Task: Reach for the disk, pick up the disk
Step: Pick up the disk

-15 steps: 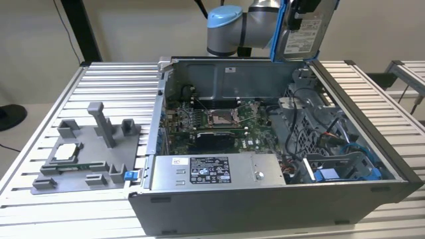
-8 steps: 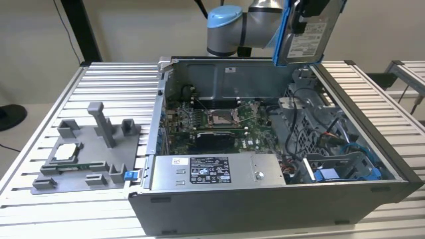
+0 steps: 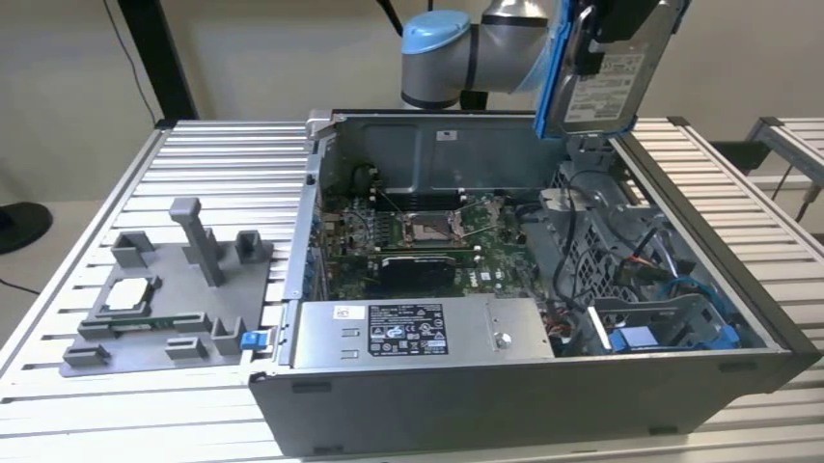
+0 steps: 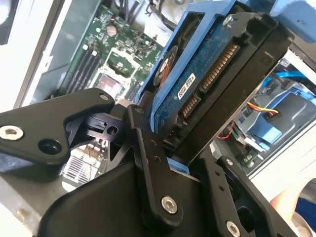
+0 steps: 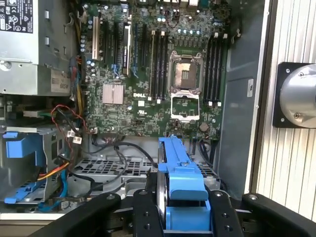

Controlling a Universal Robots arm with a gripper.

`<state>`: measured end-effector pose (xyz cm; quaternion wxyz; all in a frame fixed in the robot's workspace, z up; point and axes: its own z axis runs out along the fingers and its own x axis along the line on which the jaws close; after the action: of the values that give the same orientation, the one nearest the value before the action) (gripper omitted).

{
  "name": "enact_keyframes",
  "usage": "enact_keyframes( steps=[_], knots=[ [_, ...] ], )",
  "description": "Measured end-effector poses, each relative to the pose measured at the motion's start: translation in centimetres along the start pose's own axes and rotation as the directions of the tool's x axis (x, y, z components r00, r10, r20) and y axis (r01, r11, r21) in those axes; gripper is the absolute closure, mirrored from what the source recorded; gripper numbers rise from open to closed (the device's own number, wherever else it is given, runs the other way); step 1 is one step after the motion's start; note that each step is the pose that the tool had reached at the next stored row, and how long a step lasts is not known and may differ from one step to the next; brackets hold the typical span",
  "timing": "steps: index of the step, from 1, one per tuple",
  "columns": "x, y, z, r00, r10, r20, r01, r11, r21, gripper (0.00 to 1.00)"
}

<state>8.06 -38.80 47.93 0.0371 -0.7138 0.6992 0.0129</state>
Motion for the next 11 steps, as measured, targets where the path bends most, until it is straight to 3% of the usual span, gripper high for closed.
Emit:
enact_keyframes(
  steps=[11],
  knots=[
    [2.42,0.05,-0.17,0.9998,0.019,-0.0010,-0.019,0.9996,-0.0205,1.00]
  ],
)
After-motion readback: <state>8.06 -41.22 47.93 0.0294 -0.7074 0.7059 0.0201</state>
